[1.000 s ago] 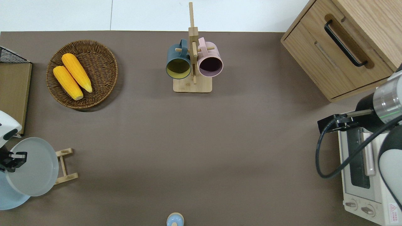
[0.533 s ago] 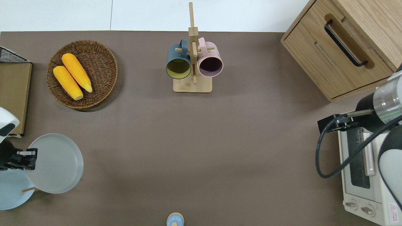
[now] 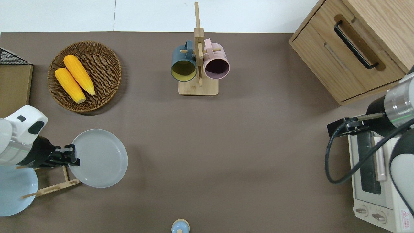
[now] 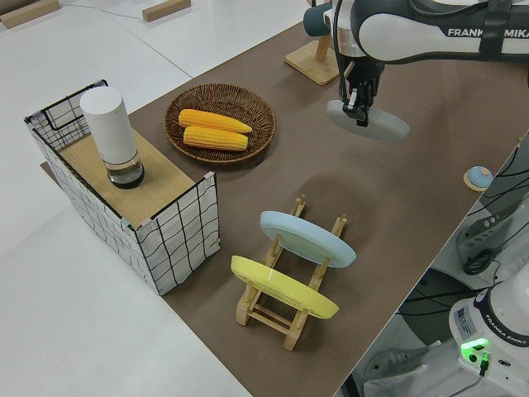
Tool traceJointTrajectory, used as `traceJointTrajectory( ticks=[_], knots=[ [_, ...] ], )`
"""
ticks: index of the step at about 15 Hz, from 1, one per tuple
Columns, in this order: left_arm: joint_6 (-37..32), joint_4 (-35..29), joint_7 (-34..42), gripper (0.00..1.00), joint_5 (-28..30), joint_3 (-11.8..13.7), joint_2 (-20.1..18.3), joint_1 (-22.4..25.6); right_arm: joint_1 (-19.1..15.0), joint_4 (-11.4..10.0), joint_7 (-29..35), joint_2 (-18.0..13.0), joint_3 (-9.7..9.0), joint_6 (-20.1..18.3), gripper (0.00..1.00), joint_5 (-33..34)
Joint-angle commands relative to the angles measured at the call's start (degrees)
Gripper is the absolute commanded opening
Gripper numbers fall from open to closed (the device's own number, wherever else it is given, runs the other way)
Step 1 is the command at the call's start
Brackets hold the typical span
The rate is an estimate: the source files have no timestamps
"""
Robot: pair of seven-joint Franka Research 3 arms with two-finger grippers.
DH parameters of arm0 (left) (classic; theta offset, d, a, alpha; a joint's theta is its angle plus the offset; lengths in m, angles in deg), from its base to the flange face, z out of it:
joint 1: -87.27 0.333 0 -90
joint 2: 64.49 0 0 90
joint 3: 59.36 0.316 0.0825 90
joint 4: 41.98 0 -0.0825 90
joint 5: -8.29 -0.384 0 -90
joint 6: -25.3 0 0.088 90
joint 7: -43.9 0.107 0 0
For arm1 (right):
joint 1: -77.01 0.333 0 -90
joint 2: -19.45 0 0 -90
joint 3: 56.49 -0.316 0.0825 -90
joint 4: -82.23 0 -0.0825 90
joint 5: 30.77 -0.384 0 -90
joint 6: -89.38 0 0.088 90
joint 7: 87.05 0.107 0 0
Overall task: Pick gray plate from low plate rack and place it on table with left arm
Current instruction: 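Carry the gray plate away from the rack and lower it onto the table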
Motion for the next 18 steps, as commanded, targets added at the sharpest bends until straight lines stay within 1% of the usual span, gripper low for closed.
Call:
traceJointTrajectory(
  ticks=[1,2,3,5,7,8,9,11,12,13,14,17,18],
  knots=[
    [9.15,-9.07,-0.72,0.0,2.22,-1.78,-2.31,-0.24,-1.47,0.55,0.73,-0.14,-1.34,-0.82,0.983,0.38],
    [12.57,-12.22,-0.72,0.0,2.22,-2.83,-2.92,-0.15,-1.47,0.55,0.73,-0.14,-1.34,-0.82,0.983,0.38],
    [14.61,-14.43,-0.72,0.0,2.22,-3.11,-3.19,-0.24,-1.47,0.55,0.73,-0.14,-1.34,-0.82,0.983,0.38],
    [16.38,-16.9,-0.72,0.0,2.22,-3.81,-3.02,-0.33,-1.47,0.55,0.73,-0.14,-1.34,-0.82,0.983,0.38],
    [18.75,-19.01,-0.89,0.0,2.13,-6.0,-1.97,-0.33,-1.47,0.55,0.73,-0.14,-1.34,-0.82,0.983,0.38],
    [18.84,-19.28,-1.68,0.0,1.78,-6.53,-1.09,-0.24,-1.47,0.55,0.73,-0.14,-1.34,-0.82,0.983,0.38],
    [18.93,-19.46,-2.21,0.06,1.43,-6.71,-0.3,-0.33,-1.47,0.55,0.73,-0.14,-1.34,-0.82,0.983,0.38],
    [18.93,-19.64,-2.3,0.29,1.25,-6.71,0.58,0.02,-1.47,0.55,0.73,-0.14,-1.34,-0.82,0.983,0.38],
    [19.11,-19.64,-2.22,0.57,0.73,-6.71,1.02,0.37,-1.47,0.55,0.73,-0.14,-1.34,-0.82,0.983,0.38],
    [19.37,-19.46,-2.3,0.65,-1.71,-6.71,1.11,0.37,-1.47,0.55,0.73,-0.14,-1.34,-0.82,0.983,0.38],
    [19.46,-19.46,-2.3,0.72,-2.09,-6.71,1.11,0.46,-1.47,0.55,0.73,-0.14,-1.34,-0.82,0.983,0.38],
    [18.94,-19.46,-2.3,0.76,-2.18,-6.62,1.11,0.46,-1.47,0.55,0.73,-0.14,-1.34,-0.82,0.983,0.38],
    [18.93,-19.38,-2.22,0.79,-2.18,-6.62,1.11,0.46,-1.47,0.55,0.73,-0.14,-1.34,-0.82,0.983,0.38]
  ],
)
